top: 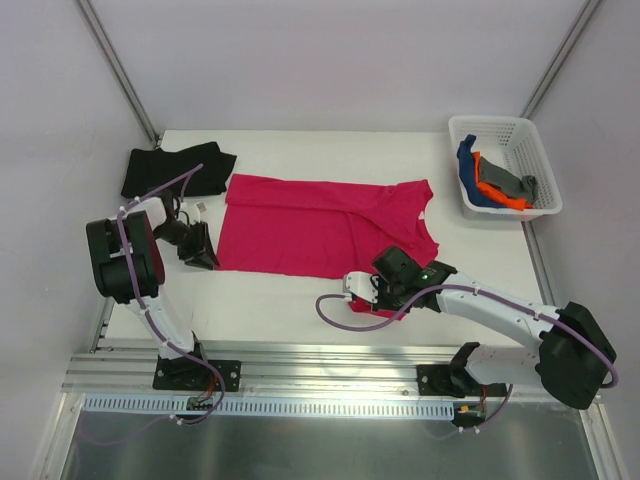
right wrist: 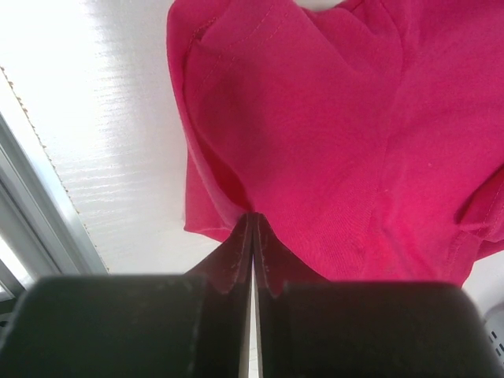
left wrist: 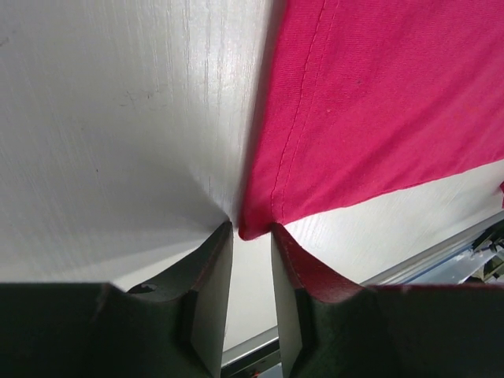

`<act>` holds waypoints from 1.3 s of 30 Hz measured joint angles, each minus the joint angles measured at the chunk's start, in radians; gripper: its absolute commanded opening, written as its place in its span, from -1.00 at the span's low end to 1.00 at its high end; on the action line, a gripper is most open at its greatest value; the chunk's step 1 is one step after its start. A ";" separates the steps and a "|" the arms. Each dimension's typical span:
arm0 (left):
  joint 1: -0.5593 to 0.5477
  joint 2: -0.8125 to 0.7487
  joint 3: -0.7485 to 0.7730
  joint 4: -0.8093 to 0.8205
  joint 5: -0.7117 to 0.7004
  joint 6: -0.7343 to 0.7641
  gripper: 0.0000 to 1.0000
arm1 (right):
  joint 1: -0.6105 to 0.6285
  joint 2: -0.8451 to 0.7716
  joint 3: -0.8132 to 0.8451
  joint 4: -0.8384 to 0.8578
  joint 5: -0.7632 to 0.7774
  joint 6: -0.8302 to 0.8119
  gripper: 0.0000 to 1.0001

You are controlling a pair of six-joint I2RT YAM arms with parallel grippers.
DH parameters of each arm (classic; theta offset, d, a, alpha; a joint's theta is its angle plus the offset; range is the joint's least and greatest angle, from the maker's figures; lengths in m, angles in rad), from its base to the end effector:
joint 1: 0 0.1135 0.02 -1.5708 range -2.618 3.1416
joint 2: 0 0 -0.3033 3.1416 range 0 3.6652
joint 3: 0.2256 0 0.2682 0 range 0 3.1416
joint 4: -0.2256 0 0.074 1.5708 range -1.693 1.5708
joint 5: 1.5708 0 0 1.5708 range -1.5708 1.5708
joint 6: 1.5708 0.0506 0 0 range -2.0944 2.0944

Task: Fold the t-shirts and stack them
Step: Fold the tshirt

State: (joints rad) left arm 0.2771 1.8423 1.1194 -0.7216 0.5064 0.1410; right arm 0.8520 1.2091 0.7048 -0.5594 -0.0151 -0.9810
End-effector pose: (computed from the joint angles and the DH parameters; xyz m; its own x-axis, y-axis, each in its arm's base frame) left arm 0.3452 0.0727 0.1604 -0.9701 -0.1481 -0.1923 -0.0446 0.8875 -0.4587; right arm 0.1516 0.1744 0.2145 0.3092 -0.9085 -0.2811 -0.8996 -0.1836 -0.3963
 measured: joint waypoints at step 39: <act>-0.001 -0.013 0.255 -0.152 0.045 -0.022 -1.00 | -0.223 -0.047 0.090 0.010 0.023 -0.021 -0.99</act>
State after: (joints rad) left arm 0.2764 1.8294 1.3743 -0.8738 0.5510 0.1188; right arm 0.6292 1.1622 0.7948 -0.5491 0.0082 -1.0016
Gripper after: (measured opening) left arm 0.008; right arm 0.009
